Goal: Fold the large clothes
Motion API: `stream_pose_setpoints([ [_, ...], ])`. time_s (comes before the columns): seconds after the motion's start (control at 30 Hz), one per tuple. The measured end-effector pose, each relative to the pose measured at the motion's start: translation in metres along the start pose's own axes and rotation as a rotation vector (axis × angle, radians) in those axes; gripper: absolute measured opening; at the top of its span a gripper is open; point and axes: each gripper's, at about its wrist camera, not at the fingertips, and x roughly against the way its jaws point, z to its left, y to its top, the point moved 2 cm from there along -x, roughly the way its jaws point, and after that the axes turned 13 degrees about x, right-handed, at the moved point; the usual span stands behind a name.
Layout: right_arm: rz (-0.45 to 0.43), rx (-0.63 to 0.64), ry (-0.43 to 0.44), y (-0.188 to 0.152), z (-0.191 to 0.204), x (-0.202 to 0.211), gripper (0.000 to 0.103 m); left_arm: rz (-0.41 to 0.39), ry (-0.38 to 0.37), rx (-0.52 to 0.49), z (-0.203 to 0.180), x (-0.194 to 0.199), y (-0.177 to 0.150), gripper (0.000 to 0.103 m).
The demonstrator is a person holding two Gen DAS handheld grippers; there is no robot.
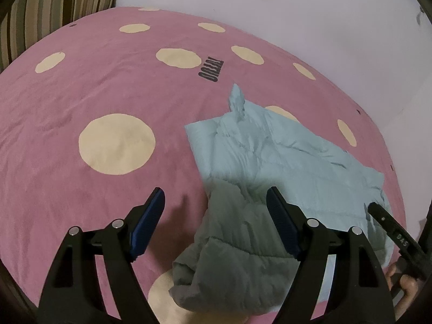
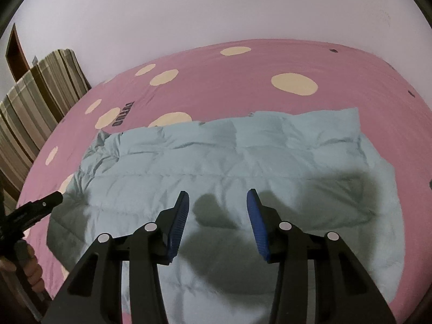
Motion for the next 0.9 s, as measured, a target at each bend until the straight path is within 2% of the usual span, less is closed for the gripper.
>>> stream_pose_setpoints([
  [0.3, 0.073, 0.059, -0.068, -0.008, 0.015, -0.038, 0.045, 0.034, 0.033, -0.027, -0.005, -0.021, 0.008, 0.078],
  [0.6, 0.082, 0.09, -0.104, -0.022, 0.019, -0.052, 0.045, 0.155, 0.018, -0.031, -0.008, -0.058, 0.016, 0.078],
  [0.77, 0.08, 0.091, -0.101, -0.022, 0.019, -0.054, 0.045, 0.209, -0.014, 0.014, 0.001, -0.076, 0.013, 0.079],
  [0.8, 0.078, 0.092, -0.101, -0.022, 0.019, -0.054, 0.045, 0.204, -0.016, 0.0, 0.0, -0.077, 0.012, 0.078],
  [0.9, 0.073, 0.095, -0.105, -0.023, 0.021, -0.055, 0.045, 0.212, -0.063, -0.067, -0.009, -0.077, 0.007, 0.043],
])
